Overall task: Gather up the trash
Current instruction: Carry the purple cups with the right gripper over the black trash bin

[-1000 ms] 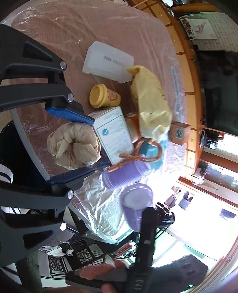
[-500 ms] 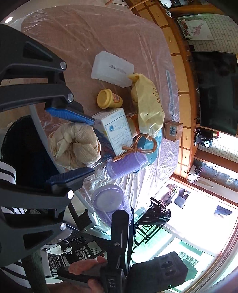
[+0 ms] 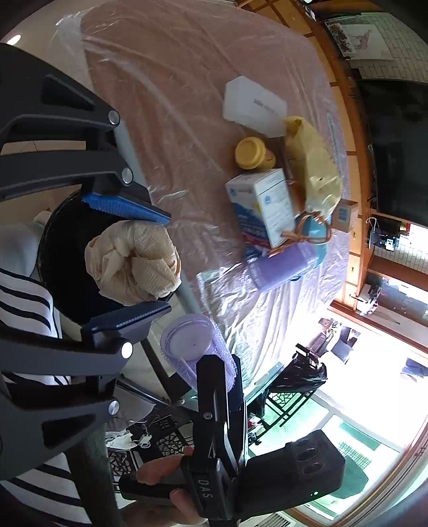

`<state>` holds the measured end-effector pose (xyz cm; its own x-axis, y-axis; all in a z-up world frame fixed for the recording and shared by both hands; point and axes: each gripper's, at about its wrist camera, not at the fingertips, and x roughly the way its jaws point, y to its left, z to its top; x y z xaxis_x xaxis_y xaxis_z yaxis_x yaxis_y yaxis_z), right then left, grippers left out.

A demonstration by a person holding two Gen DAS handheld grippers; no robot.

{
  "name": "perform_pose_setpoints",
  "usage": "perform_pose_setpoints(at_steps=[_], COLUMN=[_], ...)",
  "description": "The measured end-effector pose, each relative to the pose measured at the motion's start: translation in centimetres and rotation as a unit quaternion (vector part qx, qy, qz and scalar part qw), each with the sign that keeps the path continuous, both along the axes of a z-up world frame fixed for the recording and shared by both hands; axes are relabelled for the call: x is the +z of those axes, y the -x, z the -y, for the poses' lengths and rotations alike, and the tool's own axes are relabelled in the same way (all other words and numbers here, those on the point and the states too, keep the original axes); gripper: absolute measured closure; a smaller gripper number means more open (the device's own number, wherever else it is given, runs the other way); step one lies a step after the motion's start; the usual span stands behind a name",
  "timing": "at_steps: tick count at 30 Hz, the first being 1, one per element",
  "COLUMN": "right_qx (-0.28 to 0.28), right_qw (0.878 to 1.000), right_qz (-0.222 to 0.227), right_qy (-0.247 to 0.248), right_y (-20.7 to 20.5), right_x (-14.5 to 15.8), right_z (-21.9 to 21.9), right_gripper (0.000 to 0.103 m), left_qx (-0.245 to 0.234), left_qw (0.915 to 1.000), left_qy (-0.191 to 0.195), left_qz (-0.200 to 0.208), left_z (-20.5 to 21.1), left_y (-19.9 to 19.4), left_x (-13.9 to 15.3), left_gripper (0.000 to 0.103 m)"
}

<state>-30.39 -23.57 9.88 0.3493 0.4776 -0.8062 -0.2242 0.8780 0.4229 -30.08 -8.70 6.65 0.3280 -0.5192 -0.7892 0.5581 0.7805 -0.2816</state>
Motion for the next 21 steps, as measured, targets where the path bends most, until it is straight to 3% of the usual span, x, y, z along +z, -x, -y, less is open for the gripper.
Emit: perform_pose_setpoints(at_steps=[21], right_qx=[-0.019], right_qw=[0.997], right_qz=[-0.045], right_qy=[0.055], right_y=[1.5], right_x=[-6.4], right_z=[-1.0], right_gripper=[0.032], left_qx=[-0.047], left_qw=[0.9981], left_qy=[-0.031], left_qz=[-0.027], left_z=[1.1], left_y=[1.2], left_x=[-5.8], left_gripper=[0.053])
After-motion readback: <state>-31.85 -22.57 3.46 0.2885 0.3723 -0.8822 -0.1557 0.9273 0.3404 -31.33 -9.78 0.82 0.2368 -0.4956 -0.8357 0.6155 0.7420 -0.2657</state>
